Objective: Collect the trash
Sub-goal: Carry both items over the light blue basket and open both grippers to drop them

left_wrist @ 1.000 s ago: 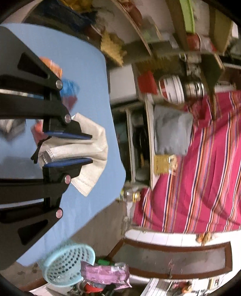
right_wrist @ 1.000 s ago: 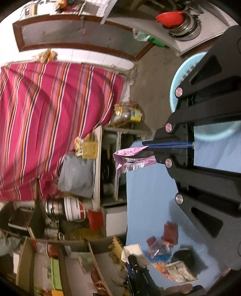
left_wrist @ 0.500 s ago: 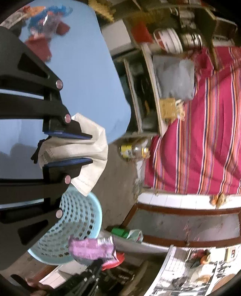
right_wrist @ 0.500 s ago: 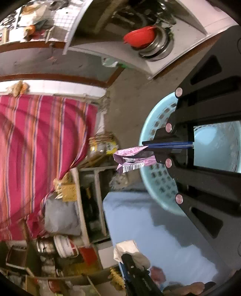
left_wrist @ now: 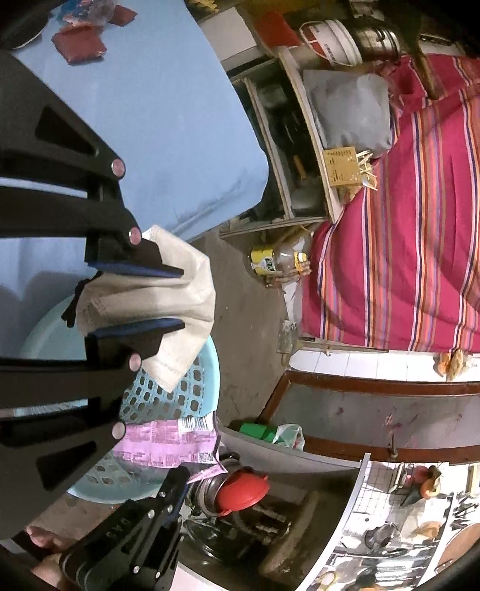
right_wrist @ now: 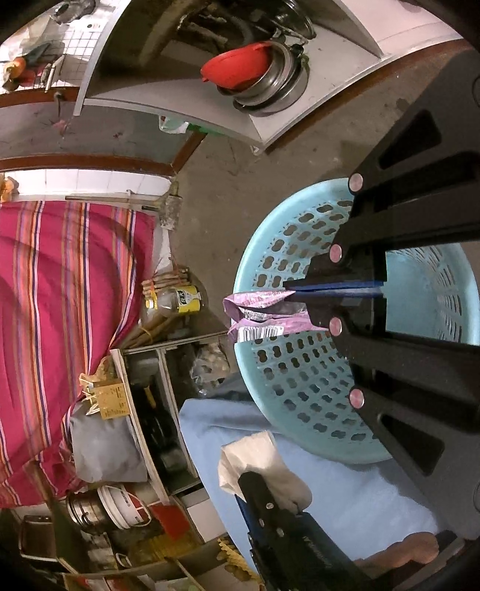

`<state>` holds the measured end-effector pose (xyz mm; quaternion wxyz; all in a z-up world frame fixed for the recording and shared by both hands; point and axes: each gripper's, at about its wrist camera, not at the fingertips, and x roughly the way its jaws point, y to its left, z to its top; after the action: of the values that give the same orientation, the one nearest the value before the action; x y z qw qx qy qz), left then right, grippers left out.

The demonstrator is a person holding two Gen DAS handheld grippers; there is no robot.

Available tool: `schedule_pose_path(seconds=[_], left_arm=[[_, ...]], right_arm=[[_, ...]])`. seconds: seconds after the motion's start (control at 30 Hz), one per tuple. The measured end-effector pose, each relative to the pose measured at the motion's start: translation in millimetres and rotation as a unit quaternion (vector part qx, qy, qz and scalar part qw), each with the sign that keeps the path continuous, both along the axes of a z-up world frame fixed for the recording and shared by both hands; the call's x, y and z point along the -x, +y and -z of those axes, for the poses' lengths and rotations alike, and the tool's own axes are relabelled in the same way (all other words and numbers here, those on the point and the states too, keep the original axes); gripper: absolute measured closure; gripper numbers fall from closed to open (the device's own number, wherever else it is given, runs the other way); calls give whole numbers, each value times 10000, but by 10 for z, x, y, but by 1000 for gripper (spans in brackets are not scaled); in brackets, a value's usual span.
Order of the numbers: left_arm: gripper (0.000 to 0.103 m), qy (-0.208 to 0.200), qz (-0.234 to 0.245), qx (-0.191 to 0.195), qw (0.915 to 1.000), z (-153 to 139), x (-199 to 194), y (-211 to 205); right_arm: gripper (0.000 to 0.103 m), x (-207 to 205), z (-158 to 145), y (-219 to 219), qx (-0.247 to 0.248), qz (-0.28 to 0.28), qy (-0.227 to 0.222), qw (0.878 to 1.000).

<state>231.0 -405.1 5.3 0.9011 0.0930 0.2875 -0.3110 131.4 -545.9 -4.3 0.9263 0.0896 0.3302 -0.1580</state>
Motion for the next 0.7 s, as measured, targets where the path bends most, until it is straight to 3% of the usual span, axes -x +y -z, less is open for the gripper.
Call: schedule_pose_path(seconds=[0.07, 0.2, 0.37, 0.53, 0.6, 0.7], left_arm=[[79, 30, 4, 47, 10000, -28, -13, 16], [79, 25, 16, 86, 10000, -67, -11, -10], [79, 46, 130, 72, 9999, -32, 14, -122], [79, 182, 327, 4, 9993, 68, 10, -311], [73, 302, 446, -20, 9985, 116, -11, -371], [43, 344, 429, -83, 9985, 171, -36, -424]], right_arm=[[76, -1, -5, -38, -44, 10, -1, 10000], [71, 48, -41, -68, -16, 58, 13, 10000], [45, 197, -149, -191, 51, 320, -170, 9993], [35, 330, -192, -355, -61, 593, -316, 9977], [35, 356, -185, -408, -138, 667, -332, 9971], [35, 363, -174, -449, -199, 727, -330, 9966]])
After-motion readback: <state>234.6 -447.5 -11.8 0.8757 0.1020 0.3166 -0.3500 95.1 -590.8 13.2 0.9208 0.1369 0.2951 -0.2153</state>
